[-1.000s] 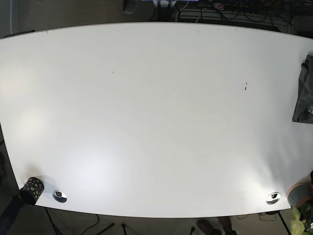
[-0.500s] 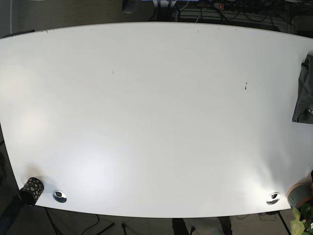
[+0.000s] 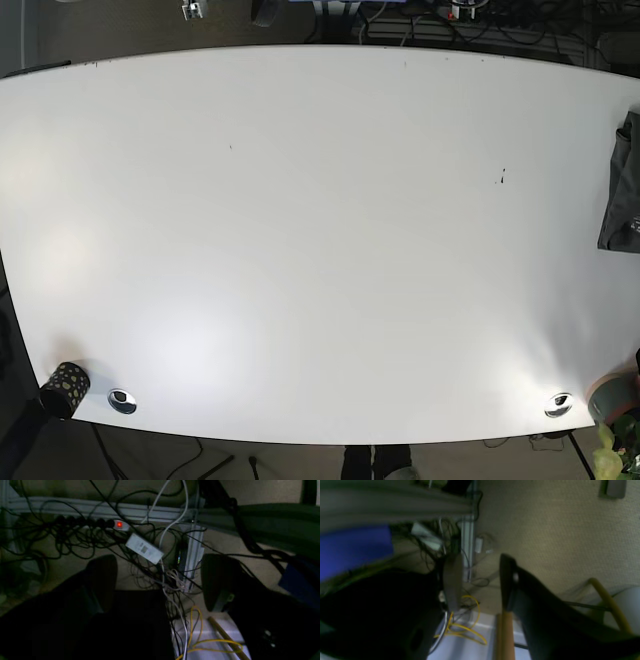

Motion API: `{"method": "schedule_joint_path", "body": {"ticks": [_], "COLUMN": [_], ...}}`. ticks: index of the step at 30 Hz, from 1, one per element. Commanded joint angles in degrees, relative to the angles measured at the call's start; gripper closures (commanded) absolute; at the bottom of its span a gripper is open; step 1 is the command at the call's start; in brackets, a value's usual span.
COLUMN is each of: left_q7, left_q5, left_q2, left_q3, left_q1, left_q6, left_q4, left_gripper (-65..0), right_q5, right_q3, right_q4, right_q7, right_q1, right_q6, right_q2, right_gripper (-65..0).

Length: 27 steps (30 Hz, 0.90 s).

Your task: Fold the T-shirt properly

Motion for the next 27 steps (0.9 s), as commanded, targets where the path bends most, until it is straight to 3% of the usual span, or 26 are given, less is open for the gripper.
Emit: {"method": "schedule_joint_path", "body": {"ticks": [1, 4, 9, 17, 22, 27], "left_q7": [-0.83, -0.83, -0.91, -0.74, 3.57, 4.27], "left_q5": [0.03, 1.52, 7.76, 7.76, 8.03, 8.11], "left_q2": [-0.29, -0.29, -0.03, 0.06, 0.15, 0.24], "left_q3": [0.04, 0.13, -0.31, -0.22, 0.57, 2.59], "left_q1": [-1.45, -5.67, -12.88, -20.0, -21.49, -21.49], "left_q6": [0.05, 0.05, 0.14, 0.23, 7.0, 7.7], "left_q4": [-3.35, -9.5, -20.32, -28.32, -28.32, -27.53], "left_gripper": [-48.6, -48.6, -48.6, -48.6, -48.6, -48.6], "right_q5": [-0.13, -0.13, -0.13, -0.22, -2.24, -5.67], "right_q3": [0.13, 0.13, 0.04, 0.04, 0.04, 0.13], "right_q4": [-2.7, -6.48, -11.4, -15.97, -20.19, -21.07], "right_q7": [0.18, 0.18, 0.18, 0.1, 0.1, 0.1], "right_q1": [0.58, 3.21, 6.91, 12.45, 16.23, 17.54], "right_q6": [0.43, 0.43, 0.43, 0.43, 0.43, 0.43], "right_q2": [-0.61, -0.96, -1.22, -1.22, -1.4, -2.98], "right_gripper": [-22.4, -22.4, -22.5, -23.0, -23.0, -23.0]}}
